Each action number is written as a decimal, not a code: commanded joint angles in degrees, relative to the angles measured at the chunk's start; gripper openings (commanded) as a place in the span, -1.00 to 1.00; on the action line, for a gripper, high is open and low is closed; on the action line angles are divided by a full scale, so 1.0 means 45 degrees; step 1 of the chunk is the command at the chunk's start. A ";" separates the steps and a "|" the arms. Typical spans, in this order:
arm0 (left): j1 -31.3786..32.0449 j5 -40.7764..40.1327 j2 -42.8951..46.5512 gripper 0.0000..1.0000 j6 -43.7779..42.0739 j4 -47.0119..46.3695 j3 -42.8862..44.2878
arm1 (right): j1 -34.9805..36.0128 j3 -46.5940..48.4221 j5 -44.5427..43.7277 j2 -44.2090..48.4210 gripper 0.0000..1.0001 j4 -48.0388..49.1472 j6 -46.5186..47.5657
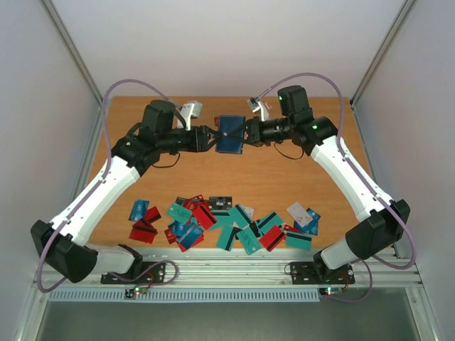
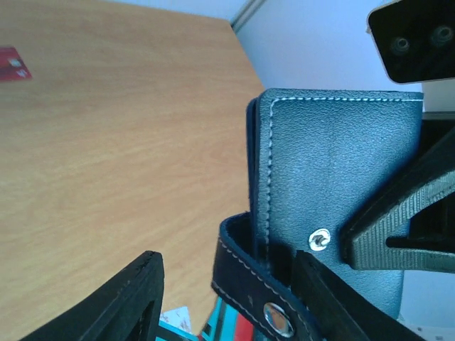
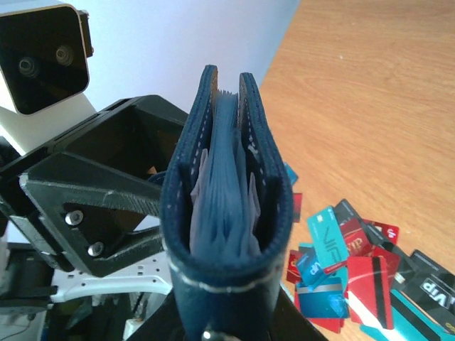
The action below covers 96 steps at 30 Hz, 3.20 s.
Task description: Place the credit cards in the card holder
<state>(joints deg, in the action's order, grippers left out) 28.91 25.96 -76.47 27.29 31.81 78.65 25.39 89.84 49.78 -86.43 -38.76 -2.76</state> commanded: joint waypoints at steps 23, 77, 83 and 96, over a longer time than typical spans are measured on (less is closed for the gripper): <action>-0.0734 -0.0717 0.2539 -0.22 0.1375 -0.1464 -0.0631 | -0.0192 -0.0727 0.5099 -0.0342 -0.97 0.6615 -0.4259; -0.1264 0.6837 0.0881 -0.99 0.8169 -1.1325 -0.2801 | -0.0605 0.0401 0.5656 -0.1021 -0.57 0.4296 -0.2913; -0.1267 0.5754 0.1182 -1.00 0.5912 -0.7515 -0.2301 | -0.1003 0.0211 0.5015 -0.0973 0.21 0.3094 -0.2215; -0.1072 0.4949 -0.0520 -0.99 0.2214 -0.4422 -0.2061 | -0.1453 -0.2142 0.2605 -0.0680 0.97 0.1528 -0.1101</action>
<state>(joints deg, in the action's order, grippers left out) 23.18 48.66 -74.96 42.76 11.09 68.77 18.94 82.39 64.99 -90.78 -32.08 -8.29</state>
